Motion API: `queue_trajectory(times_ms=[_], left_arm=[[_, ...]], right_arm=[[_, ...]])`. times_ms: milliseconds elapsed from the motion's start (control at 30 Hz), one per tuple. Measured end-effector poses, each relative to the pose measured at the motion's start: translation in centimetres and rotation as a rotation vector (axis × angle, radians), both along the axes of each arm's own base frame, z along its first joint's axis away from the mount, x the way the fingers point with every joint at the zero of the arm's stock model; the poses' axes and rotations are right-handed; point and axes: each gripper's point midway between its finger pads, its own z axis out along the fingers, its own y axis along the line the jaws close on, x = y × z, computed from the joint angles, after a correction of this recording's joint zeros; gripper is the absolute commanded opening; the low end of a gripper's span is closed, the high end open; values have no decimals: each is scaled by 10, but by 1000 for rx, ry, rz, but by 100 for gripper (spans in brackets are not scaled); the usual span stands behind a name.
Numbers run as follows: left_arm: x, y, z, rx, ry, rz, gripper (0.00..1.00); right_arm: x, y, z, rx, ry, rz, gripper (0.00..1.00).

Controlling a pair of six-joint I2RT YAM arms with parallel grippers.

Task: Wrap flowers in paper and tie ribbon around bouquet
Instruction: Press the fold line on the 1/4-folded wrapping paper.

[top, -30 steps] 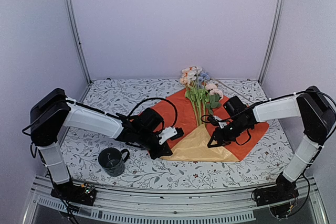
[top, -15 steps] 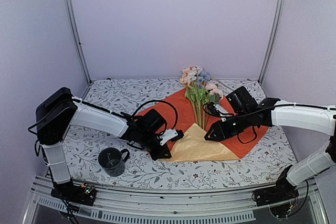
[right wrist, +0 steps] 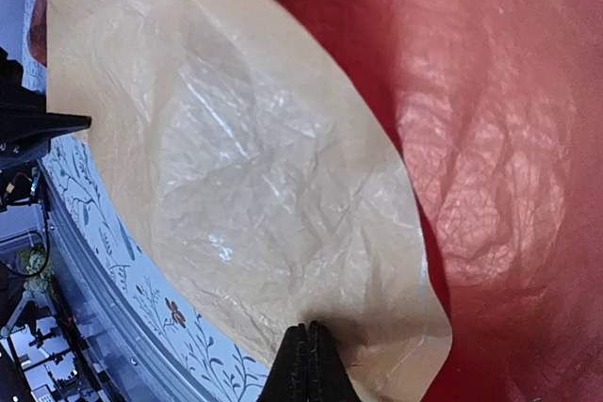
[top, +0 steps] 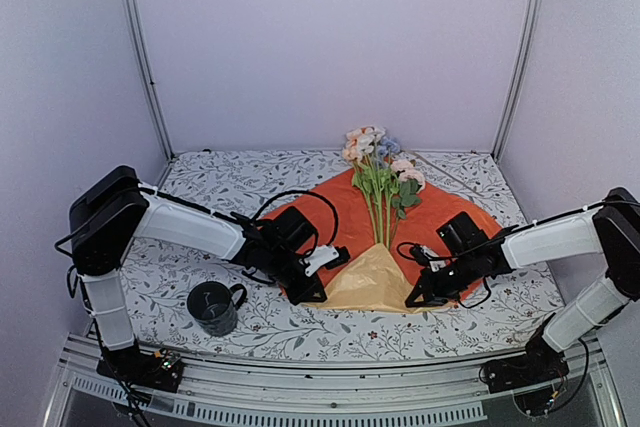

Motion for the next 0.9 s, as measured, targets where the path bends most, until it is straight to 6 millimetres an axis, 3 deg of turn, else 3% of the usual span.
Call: queue_trajectory(times_ms=[400, 700, 833, 900], left_arm=[[0, 0, 0, 3, 2, 3, 0], [0, 1, 0, 4, 4, 8, 0], [1, 1, -1, 7, 2, 11, 0], [1, 1, -1, 8, 1, 11, 0]], right_arm=[[9, -34, -6, -173, 9, -185, 0], [4, -78, -5, -431, 23, -275, 4], [7, -81, 15, -531, -21, -276, 4], [20, -63, 38, -513, -99, -268, 4]])
